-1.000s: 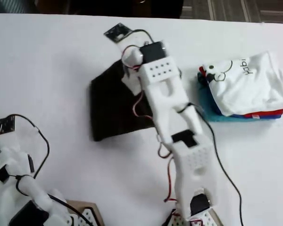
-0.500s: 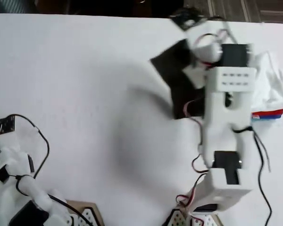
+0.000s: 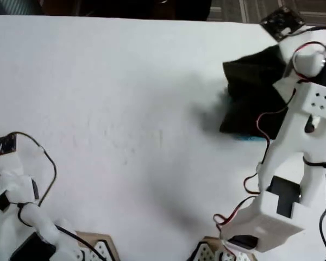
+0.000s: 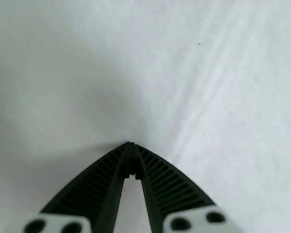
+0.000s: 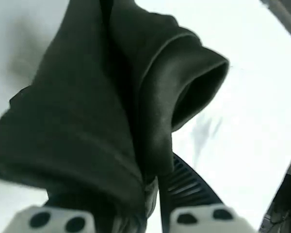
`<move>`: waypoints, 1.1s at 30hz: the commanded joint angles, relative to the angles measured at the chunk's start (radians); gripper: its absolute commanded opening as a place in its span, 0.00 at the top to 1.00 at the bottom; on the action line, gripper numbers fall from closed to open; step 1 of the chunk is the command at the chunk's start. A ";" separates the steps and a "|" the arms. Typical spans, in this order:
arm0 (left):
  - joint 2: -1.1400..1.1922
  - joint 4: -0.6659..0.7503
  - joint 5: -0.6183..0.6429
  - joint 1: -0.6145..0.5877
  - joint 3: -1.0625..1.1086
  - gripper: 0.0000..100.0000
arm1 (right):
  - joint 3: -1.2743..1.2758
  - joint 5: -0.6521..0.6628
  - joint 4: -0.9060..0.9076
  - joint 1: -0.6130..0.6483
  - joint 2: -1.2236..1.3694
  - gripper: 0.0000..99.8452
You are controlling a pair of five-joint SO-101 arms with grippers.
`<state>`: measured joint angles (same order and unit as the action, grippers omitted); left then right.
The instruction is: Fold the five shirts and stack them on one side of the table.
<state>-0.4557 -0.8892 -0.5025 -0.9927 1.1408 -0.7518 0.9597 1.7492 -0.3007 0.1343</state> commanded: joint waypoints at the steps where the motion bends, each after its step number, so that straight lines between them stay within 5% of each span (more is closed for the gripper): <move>1: -0.029 0.011 0.012 -0.008 0.001 0.97 | -0.104 0.009 0.018 -0.025 -0.067 0.98; 10: -0.029 0.011 0.012 -0.008 0.001 0.97 | -0.124 0.014 0.015 -0.064 -0.030 0.98; 16: -0.029 0.011 0.012 -0.008 0.001 0.97 | -0.138 0.127 -0.021 -0.108 0.136 0.98; 33: -0.029 0.011 0.014 -0.008 0.001 0.97 | -0.582 0.155 -0.150 -0.186 0.664 0.98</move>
<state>-0.4557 -0.8892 -0.5025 -0.9927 1.1408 -1.2459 1.1132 1.6157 -0.4772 0.7695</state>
